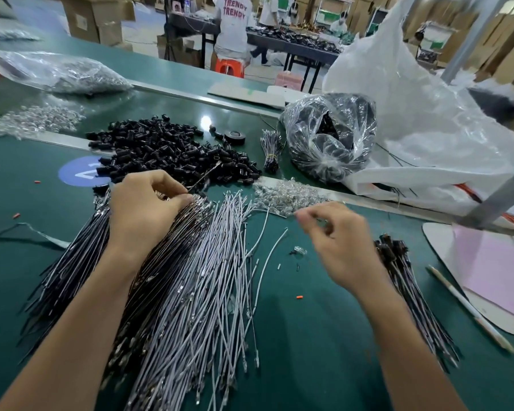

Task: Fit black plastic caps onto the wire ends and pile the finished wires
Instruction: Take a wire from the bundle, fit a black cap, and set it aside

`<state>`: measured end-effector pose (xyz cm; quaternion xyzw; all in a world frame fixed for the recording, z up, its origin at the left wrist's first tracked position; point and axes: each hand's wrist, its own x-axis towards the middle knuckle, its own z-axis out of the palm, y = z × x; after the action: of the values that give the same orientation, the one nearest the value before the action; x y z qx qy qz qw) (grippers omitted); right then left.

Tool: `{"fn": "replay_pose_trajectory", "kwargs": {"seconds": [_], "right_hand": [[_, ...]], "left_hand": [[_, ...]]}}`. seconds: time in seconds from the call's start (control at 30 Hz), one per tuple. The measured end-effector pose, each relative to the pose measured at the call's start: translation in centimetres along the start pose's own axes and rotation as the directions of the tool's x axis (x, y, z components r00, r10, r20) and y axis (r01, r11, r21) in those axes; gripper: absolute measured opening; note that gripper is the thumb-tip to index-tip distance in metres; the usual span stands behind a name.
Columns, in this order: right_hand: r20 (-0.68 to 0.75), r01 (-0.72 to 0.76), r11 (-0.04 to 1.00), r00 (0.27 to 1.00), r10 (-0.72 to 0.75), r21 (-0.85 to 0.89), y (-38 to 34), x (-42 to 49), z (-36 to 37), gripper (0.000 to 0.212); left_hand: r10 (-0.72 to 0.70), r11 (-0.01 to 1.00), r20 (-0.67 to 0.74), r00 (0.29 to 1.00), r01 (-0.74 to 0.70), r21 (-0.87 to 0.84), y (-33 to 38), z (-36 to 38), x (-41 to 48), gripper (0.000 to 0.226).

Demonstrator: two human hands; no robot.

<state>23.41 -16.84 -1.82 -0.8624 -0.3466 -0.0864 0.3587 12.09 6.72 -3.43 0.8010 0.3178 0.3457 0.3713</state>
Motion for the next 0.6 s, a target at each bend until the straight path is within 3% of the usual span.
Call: {"fn": "replay_pose_trajectory", "kwargs": {"seconds": [0.17,0.27,0.33,0.4,0.5,0.6], "right_hand": [[0.27,0.12,0.989,0.953,-0.14,0.088,-3.2,0.5,4.1,0.019],[0.468,0.341,0.94,0.83,-0.303,0.004,-5.2,0.8,5.9,0.036],[0.572,0.477,0.878,0.732,-0.37,-0.042,-6.1,1.0,6.7,0.044],[0.622,0.523,0.852,0.675,-0.397,-0.023,-6.5,1.2,7.2,0.042],[0.621,0.536,0.844,0.667,-0.411,-0.017,-6.5,1.7,7.3,0.023],[0.594,0.547,0.837,0.679,-0.432,-0.017,-6.4,2.1,7.3,0.02]], "left_hand": [[-0.018,0.999,-0.059,0.998,0.016,-0.031,-0.3,0.3,0.3,0.012],[0.055,0.997,-0.12,0.991,-0.047,0.068,-0.4,0.5,0.2,0.003],[0.106,0.994,-0.184,0.977,-0.099,0.047,-0.2,0.6,0.2,0.005],[0.08,0.974,-0.217,0.973,-0.122,-0.188,0.1,0.4,0.3,0.006],[-0.046,0.749,-0.102,0.994,-0.033,-0.662,0.7,-0.4,0.4,0.012],[-0.054,0.638,0.021,0.998,0.051,-0.768,0.9,-0.5,0.3,0.011]]}}
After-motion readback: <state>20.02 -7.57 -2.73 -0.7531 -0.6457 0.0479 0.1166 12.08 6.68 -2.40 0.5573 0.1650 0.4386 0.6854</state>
